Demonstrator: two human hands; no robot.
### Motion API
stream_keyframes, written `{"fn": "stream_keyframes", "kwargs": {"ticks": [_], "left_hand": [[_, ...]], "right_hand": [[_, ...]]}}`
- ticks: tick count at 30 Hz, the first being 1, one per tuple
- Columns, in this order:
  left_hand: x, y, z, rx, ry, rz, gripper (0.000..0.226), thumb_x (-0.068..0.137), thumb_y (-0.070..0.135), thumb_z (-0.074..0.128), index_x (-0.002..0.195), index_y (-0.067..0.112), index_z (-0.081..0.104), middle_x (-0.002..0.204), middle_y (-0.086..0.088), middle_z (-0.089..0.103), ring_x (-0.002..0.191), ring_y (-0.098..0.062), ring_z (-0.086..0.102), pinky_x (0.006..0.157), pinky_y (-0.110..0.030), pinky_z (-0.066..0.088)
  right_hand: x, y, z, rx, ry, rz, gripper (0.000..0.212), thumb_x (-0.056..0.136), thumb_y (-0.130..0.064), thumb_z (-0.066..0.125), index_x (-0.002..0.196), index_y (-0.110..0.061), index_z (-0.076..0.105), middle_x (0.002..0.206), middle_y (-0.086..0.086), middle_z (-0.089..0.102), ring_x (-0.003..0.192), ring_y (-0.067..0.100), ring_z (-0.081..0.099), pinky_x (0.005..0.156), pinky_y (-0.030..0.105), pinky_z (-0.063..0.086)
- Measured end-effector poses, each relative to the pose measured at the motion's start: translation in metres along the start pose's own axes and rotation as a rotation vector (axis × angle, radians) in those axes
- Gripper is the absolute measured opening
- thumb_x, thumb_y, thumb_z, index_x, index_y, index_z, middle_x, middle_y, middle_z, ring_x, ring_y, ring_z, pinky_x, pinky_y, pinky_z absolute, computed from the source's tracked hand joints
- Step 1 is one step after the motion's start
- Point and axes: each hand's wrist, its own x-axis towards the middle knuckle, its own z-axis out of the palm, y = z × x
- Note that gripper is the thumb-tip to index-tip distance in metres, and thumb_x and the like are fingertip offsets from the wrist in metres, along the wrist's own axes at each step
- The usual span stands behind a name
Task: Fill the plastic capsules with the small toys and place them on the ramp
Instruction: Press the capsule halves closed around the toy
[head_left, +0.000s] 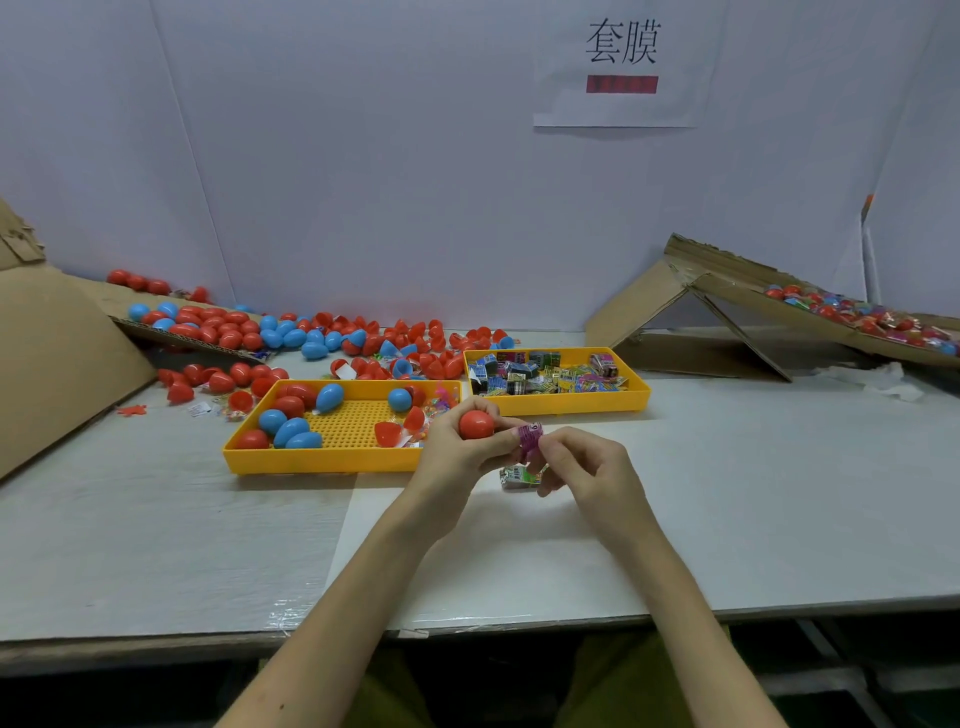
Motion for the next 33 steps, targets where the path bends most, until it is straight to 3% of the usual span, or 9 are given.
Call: {"fn": "stream_keyframes", "kwargs": {"ticks": [3,6,13,17,20,22,25,30,33], "left_hand": [[-0.001,0.0006,0.0003,-0.023,-0.049,-0.005,0.023,0.085,-0.007,0.069,0.089,0.006,0.051,0.088,-0.012,0.074,0.079,-0.025,0.072,0.076,-0.031,0.06],[-0.0011,0.0001,0.0009,-0.019,-0.064,-0.02,0.023,0.084,-0.008,0.07,0.086,0.007,0.053,0.089,-0.008,0.073,0.082,-0.023,0.071,0.075,-0.03,0.059],[-0.003,0.0027,0.0009,-0.104,-0.113,-0.053,0.023,0.081,0.002,0.073,0.086,0.007,0.051,0.085,-0.011,0.069,0.083,-0.025,0.072,0.076,-0.031,0.06],[-0.0038,0.0036,0.0016,-0.137,-0.136,-0.066,0.027,0.076,0.011,0.076,0.086,0.008,0.051,0.092,-0.015,0.068,0.09,-0.027,0.071,0.083,-0.034,0.06],[-0.0048,0.0038,0.0035,-0.035,-0.126,-0.064,0.028,0.071,0.015,0.079,0.082,0.01,0.054,0.096,-0.014,0.07,0.09,-0.025,0.071,0.078,-0.031,0.059],[-0.0044,0.004,0.0032,0.034,-0.093,-0.054,0.028,0.073,0.014,0.079,0.083,0.011,0.054,0.091,-0.01,0.072,0.084,-0.021,0.069,0.071,-0.028,0.057],[-0.0035,0.0027,0.002,0.058,-0.073,-0.052,0.023,0.081,0.006,0.076,0.083,0.011,0.053,0.085,-0.007,0.072,0.074,-0.016,0.066,0.065,-0.026,0.054],[-0.0017,0.0018,-0.0011,-0.052,-0.079,-0.048,0.02,0.087,-0.003,0.068,0.085,0.009,0.051,0.081,-0.006,0.069,0.073,-0.021,0.068,0.067,-0.028,0.058],[-0.0003,0.0018,-0.0038,-0.093,-0.08,-0.053,0.021,0.089,-0.004,0.065,0.084,0.01,0.049,0.082,-0.007,0.069,0.069,-0.021,0.067,0.068,-0.029,0.058]], "right_hand": [[0.0005,-0.0035,0.0004,0.081,0.053,0.015,0.008,0.09,-0.024,0.068,0.086,-0.017,0.07,0.077,-0.006,0.072,0.064,0.009,0.069,0.059,0.017,0.053],[0.0,-0.0046,0.0011,0.119,0.063,0.013,0.02,0.079,-0.033,0.072,0.088,-0.015,0.071,0.081,-0.002,0.074,0.064,0.014,0.071,0.059,0.018,0.054],[0.0003,-0.0039,-0.0014,0.091,0.122,-0.016,0.021,0.077,-0.035,0.073,0.085,-0.016,0.073,0.078,-0.005,0.075,0.063,0.014,0.071,0.06,0.019,0.054],[0.0015,0.0003,-0.004,0.049,0.185,-0.008,0.011,0.081,-0.023,0.077,0.082,-0.014,0.071,0.076,-0.005,0.074,0.062,0.015,0.072,0.059,0.02,0.054],[0.001,0.001,-0.003,-0.003,0.225,0.004,0.022,0.074,-0.031,0.081,0.076,-0.013,0.069,0.071,-0.003,0.071,0.061,0.015,0.071,0.055,0.024,0.053],[0.0003,0.0006,-0.0021,-0.012,0.214,0.003,0.026,0.07,-0.036,0.081,0.073,-0.014,0.067,0.071,-0.005,0.07,0.063,0.014,0.072,0.057,0.024,0.056],[-0.0001,0.0015,-0.0016,-0.012,0.172,0.002,0.021,0.07,-0.028,0.084,0.071,-0.018,0.065,0.075,-0.003,0.07,0.068,0.016,0.072,0.062,0.029,0.06],[-0.0021,-0.0033,-0.0003,0.055,0.064,0.0,0.025,0.076,-0.039,0.074,0.086,-0.016,0.071,0.078,-0.004,0.073,0.068,0.017,0.071,0.063,0.022,0.056],[-0.001,-0.0039,-0.0009,0.071,0.053,-0.006,0.01,0.084,-0.025,0.073,0.085,-0.015,0.071,0.076,-0.004,0.073,0.066,0.014,0.071,0.061,0.018,0.053]]}}
